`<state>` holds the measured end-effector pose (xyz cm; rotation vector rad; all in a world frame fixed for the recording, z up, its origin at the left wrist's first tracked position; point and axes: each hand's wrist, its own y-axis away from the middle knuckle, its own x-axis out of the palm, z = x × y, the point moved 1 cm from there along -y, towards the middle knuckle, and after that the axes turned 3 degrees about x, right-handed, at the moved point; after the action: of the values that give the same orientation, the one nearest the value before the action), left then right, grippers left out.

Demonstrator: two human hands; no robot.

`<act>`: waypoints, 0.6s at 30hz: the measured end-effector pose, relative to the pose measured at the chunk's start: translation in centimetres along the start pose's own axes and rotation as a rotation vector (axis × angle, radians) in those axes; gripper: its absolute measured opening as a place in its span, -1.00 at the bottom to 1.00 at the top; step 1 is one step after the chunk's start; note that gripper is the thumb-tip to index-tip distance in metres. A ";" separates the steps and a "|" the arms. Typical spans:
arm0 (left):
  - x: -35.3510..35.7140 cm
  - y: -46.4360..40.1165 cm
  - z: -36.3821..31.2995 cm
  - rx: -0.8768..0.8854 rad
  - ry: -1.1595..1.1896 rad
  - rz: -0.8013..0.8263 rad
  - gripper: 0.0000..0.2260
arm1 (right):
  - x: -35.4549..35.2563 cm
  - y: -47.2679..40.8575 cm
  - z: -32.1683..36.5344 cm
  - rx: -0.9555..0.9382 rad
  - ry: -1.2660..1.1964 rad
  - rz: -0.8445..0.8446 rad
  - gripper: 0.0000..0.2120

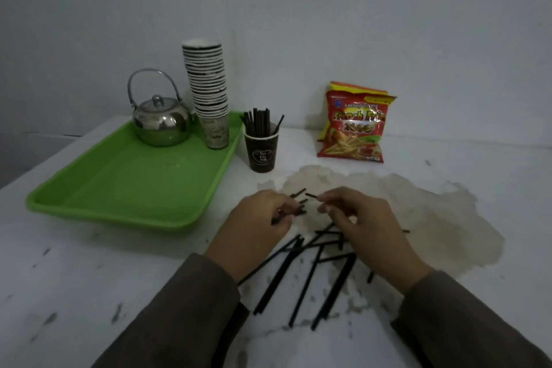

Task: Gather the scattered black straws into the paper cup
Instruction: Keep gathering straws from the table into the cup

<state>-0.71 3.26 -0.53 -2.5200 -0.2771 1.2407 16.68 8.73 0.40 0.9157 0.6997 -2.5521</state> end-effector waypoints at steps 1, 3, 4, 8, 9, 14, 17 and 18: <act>0.6 0.8 -0.3 -0.012 0.006 0.027 -0.82 | -0.1 1.2 -0.5 -0.003 0.035 0.005 -0.82; 1.5 2.1 -1.3 -0.035 0.064 0.043 -0.86 | -0.4 3.1 -1.3 -0.019 0.086 -0.016 -0.78; 1.9 2.6 -1.7 -0.039 0.093 0.045 -0.88 | -0.6 3.7 -1.6 -0.038 0.107 -0.038 -0.76; 3.3 3.6 -3.4 0.046 0.044 0.061 -0.91 | -1.3 5.1 -2.3 -0.101 0.179 -0.074 -0.74; 3.6 3.8 -3.7 0.069 0.008 0.073 -0.90 | -1.3 5.1 -2.4 -0.124 0.210 -0.070 -0.75; 4.3 4.5 -4.0 0.101 -0.113 0.099 -0.75 | -0.5 5.4 -1.9 -0.288 0.373 0.057 -0.80; 3.7 4.4 -3.7 0.055 -0.155 0.096 -0.75 | 0.2 5.6 -1.7 -0.337 0.459 0.151 -0.74; 3.6 4.4 -3.7 0.038 -0.159 0.087 -0.77 | 0.4 5.6 -1.7 -0.349 0.473 0.174 -0.75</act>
<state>4.54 -0.44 -2.61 -2.4284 -0.1800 1.4689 19.81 4.98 -2.83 1.3931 1.0988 -1.9857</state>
